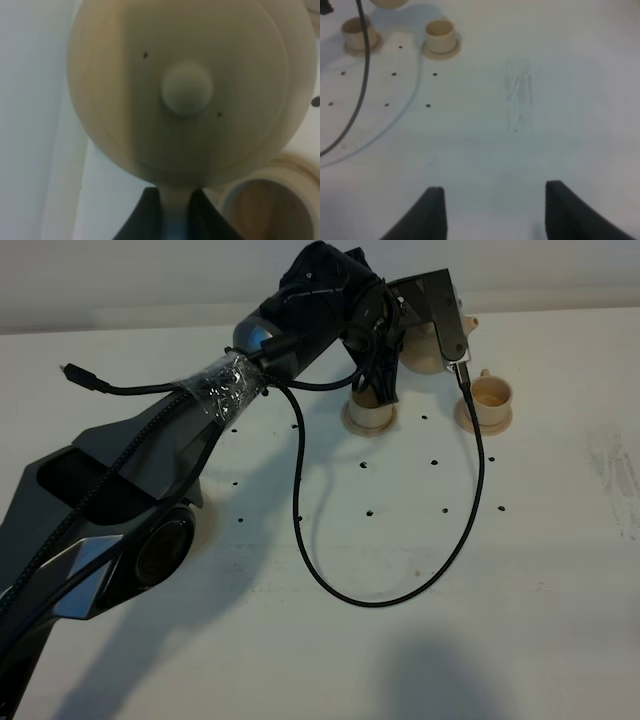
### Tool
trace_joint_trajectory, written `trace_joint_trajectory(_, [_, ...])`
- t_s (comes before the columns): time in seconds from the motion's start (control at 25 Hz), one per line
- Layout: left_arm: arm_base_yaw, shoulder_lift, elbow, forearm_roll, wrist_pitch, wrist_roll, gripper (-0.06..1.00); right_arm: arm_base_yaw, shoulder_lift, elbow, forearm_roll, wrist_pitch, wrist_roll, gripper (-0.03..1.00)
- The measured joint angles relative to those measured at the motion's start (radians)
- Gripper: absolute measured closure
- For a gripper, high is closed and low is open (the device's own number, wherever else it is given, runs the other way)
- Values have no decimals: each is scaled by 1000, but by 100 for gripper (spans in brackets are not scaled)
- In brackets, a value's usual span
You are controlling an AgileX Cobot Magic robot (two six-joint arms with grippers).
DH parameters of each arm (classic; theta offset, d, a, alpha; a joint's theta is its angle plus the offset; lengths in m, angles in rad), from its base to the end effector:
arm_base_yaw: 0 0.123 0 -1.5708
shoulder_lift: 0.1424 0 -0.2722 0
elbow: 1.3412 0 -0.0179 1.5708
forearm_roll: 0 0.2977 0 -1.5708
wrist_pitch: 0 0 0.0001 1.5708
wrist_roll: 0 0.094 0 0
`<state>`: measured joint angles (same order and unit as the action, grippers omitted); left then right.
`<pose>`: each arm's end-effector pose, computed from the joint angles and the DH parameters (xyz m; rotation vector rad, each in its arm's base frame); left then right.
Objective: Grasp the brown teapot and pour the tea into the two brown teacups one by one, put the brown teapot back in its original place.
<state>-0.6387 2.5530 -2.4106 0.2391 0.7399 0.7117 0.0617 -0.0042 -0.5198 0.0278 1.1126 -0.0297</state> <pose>0.4984 -0.3514 0.1765 1.5754 1.7576 0.3112 0.0461 0.0052 0.3007 -0.0972 2.0700 0.0530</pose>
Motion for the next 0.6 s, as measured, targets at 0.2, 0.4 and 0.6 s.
trace_joint_trajectory(0.2, [-1,26,0,3,-15,3,86,0,0,0,0,0,0,53])
trace_joint_trajectory(0.4, [-1,34,0,6,-29,3,86,0,0,0,0,0,0,53])
trace_joint_trajectory(0.6, [-2,35,0,6,-32,3,86,0,0,0,0,0,0,53])
